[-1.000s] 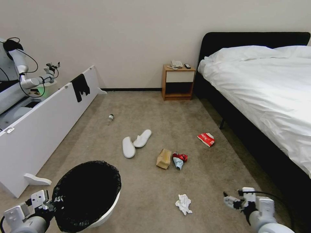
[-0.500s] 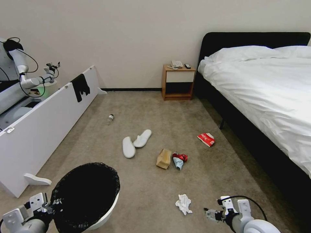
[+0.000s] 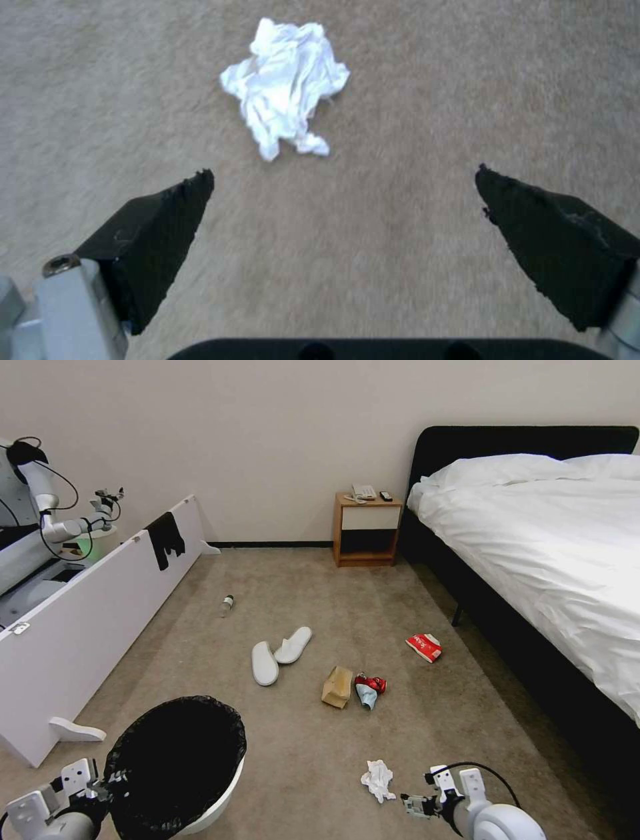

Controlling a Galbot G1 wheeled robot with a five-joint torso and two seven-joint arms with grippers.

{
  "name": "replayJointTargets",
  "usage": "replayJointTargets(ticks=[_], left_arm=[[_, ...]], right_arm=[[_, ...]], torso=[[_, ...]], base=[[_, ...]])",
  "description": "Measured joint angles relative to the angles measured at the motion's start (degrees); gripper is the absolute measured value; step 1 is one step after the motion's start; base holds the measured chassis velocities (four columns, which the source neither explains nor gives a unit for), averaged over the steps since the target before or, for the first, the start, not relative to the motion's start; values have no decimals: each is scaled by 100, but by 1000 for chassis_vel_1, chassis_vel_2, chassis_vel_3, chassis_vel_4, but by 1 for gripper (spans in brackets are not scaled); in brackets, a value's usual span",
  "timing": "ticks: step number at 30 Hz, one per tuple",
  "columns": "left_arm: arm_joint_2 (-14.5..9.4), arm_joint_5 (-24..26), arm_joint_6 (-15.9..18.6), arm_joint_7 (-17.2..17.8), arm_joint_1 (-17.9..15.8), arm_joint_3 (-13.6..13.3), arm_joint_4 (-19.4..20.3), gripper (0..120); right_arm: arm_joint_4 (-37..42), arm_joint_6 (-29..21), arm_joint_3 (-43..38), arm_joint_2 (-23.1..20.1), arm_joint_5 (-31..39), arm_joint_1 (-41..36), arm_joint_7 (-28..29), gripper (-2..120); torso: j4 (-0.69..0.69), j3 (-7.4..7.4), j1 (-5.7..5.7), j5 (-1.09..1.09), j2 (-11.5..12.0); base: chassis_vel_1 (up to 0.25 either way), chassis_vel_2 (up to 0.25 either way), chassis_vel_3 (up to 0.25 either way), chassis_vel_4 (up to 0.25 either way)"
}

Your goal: Pick up the trash bin, then pick up the garbage from the floor and place it into the trash bin.

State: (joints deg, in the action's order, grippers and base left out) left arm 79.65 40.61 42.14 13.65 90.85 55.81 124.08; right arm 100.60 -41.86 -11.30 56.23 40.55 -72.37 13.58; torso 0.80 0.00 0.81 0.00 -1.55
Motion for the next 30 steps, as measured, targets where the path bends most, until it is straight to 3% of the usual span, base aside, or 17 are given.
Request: replayJointTargets(ticks=[9, 21, 30], left_arm=[[182, -210, 0, -102, 42, -32, 46, 2], [268, -320, 0, -153, 103, -38, 116, 2], [278, -336, 0, -181, 130, 30, 161, 2]], right_arm=[[-751, 244, 571, 85, 46, 686, 31, 100], [-1047, 345, 825, 181, 31, 948, 27, 100], [-1606, 493, 1502, 644, 28, 1438, 108, 100]], torso=[[0, 0, 0, 0, 0], [0, 0, 0, 0, 0], [1, 0, 0, -2, 0]], base=[[0, 0, 0, 0], [0, 0, 0, 0], [0, 0, 0, 0]])
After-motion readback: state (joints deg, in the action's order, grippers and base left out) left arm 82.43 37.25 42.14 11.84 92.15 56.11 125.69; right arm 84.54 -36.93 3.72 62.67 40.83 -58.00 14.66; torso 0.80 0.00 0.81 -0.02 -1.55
